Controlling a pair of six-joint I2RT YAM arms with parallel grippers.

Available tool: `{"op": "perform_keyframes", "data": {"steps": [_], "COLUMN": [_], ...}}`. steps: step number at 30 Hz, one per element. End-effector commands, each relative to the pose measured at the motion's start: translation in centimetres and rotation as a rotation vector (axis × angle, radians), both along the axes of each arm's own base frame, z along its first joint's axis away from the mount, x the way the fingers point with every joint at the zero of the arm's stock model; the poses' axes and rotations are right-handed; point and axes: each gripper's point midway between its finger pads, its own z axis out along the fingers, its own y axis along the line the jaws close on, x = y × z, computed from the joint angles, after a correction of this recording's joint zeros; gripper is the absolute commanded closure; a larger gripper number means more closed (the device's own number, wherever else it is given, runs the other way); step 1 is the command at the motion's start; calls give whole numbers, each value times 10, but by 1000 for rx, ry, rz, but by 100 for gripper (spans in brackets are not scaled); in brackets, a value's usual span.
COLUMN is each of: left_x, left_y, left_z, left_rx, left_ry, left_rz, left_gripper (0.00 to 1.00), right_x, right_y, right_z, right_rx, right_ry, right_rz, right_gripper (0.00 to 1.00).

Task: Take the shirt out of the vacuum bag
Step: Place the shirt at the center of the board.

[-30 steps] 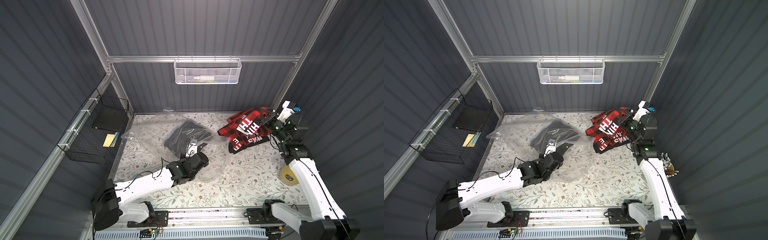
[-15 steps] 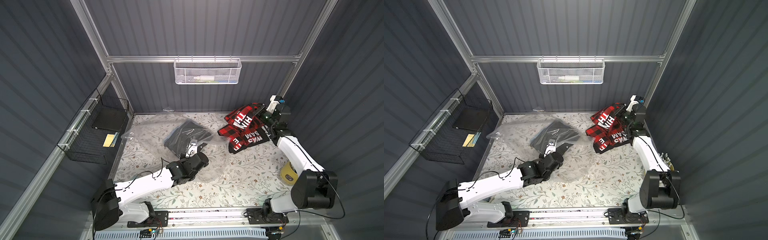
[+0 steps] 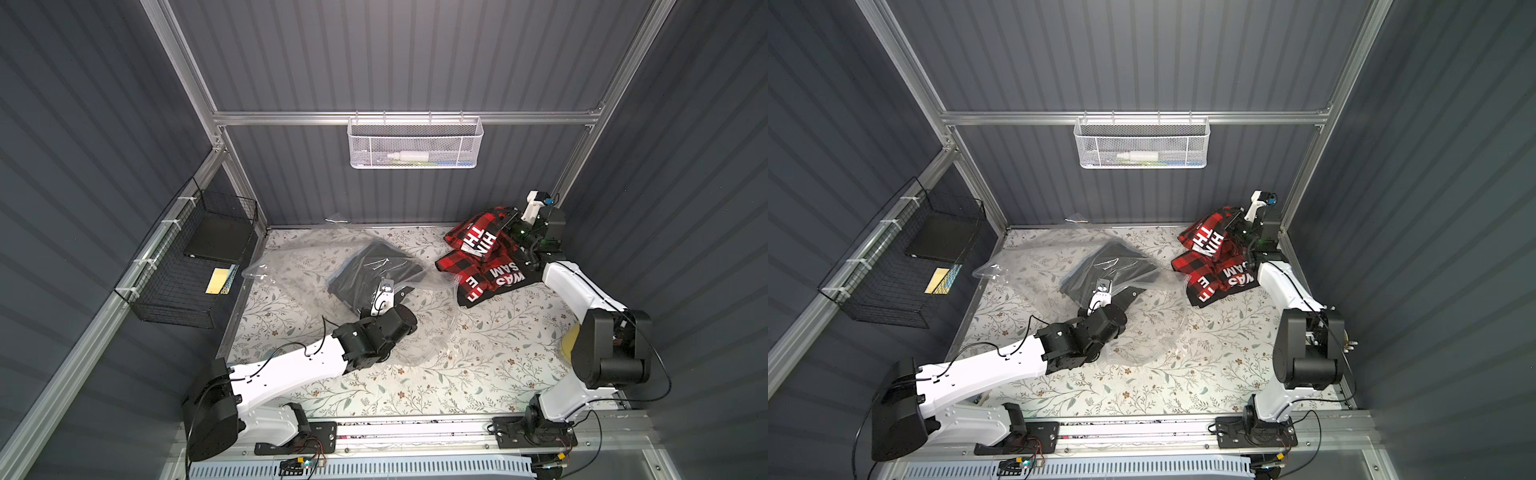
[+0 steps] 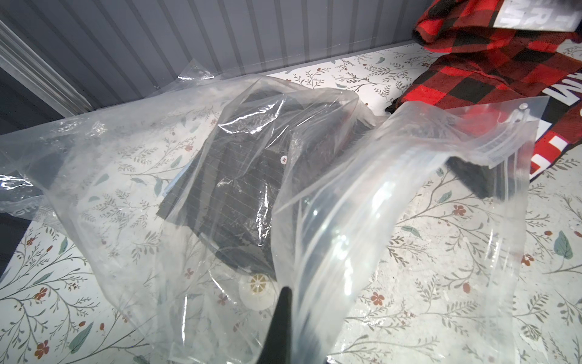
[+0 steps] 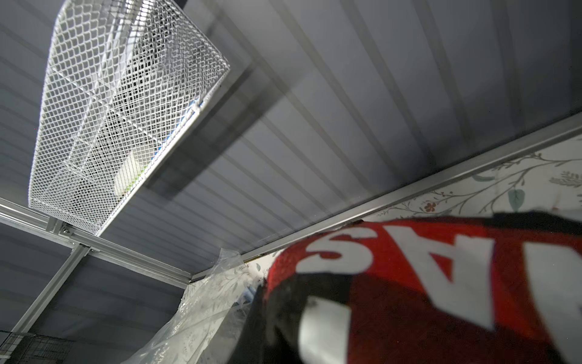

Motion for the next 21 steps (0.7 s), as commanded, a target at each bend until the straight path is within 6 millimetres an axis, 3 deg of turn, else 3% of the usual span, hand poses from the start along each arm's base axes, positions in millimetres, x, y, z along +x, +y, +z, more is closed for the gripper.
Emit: {"op": "perform_keyframes", "data": {"steps": [1,4,8,14,17,20,21], "left_x": [-5,-6,-7,-8,-9,-9,-9], "left_y": [7,9,10,11,11,12,13], "left_z": [-10,-12,-13,-15,-16,-16,-15], "left_rx": [18,20,21,22,26,22,21], "left_ry": [22,26,29,33,35,36,34], "left_rz": [9,12,14,12,11,13,15], "left_gripper": [100,100,100,100,100,100,100], "right_x": [3,4,-2,-19,-21,-23,-24], "right_y": [2,4,7,-4,-8,-9,-10], "right_z": [26,4,-46,-108,-122,-117,-113], "right_rx": [-32,-32,-30,-28,-49,-64,-67], "right_ry": [-122,-88,13,90,115,111,102], "right_rz": [23,33,55,-15,-32,-39,-46], "right_gripper": [100,100,100,100,100,100,90]}}
